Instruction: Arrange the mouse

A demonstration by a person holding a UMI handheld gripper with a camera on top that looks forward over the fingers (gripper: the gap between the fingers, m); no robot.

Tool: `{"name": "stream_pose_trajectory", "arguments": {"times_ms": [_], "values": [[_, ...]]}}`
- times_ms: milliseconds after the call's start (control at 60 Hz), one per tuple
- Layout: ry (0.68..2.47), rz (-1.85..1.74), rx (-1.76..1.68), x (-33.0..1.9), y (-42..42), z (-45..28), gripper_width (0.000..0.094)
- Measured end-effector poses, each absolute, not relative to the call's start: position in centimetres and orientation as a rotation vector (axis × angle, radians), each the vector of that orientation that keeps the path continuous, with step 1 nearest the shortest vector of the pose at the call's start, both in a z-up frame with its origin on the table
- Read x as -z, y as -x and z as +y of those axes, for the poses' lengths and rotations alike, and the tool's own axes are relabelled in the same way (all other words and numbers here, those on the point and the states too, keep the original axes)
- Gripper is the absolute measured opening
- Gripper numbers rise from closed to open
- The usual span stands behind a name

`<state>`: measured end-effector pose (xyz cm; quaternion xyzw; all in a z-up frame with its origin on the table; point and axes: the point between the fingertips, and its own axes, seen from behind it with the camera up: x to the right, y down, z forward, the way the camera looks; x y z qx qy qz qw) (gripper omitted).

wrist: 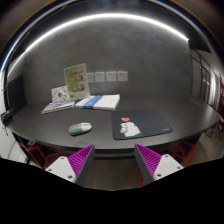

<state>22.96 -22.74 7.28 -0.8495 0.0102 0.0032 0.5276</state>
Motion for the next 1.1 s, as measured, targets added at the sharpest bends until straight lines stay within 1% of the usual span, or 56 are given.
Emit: {"name": "stream_pose_trajectory", "arguments": {"times_ms": [50, 167, 217, 317, 483, 583, 633, 767, 867, 900, 917, 1000, 1033, 1050, 1100], "values": [[2.031, -0.033, -0.042, -7.0, -21.5, -22.4, 0.0825], [2.05, -0.147, -0.154, -4.7, -17.2, -20.9, 0.0826], [2.06, -0.163, -0.204, -3.4, -16.6, -19.1, 0.0826], [2.053, -0.204, -0.289, -2.0, -12.5, -16.4, 0.0826], [2.056, -0.277, -0.291, 0.6, -7.0, -12.5, 0.0833], [2.023, -0.243, -0.219, 0.5, -6.0, -8.9, 0.0824], [2.034, -0.22, -0.183, 0.6, -5.5, -7.5, 0.0819], [2.066, -0.137, -0.1, 0.8, -4.4, -3.5, 0.0841], [2.075, -0.075, -0.065, 0.9, -3.7, -1.2, 0.0831], [2.075, -0.046, -0.048, 0.9, -3.8, -0.7, 0.0814], [2.072, -0.032, -0.038, 0.8, -3.8, -0.4, 0.0879], [2.059, 0.009, -0.028, 0.8, -3.6, 0.3, 0.0557], [2.061, 0.034, -0.02, 0.9, -3.7, 0.4, 0.0547], [2.065, 0.038, -0.016, 0.9, -3.7, 0.3, 0.0513], [2.084, 0.041, -0.004, 1.0, -3.6, 0.3, 0.048]]}}
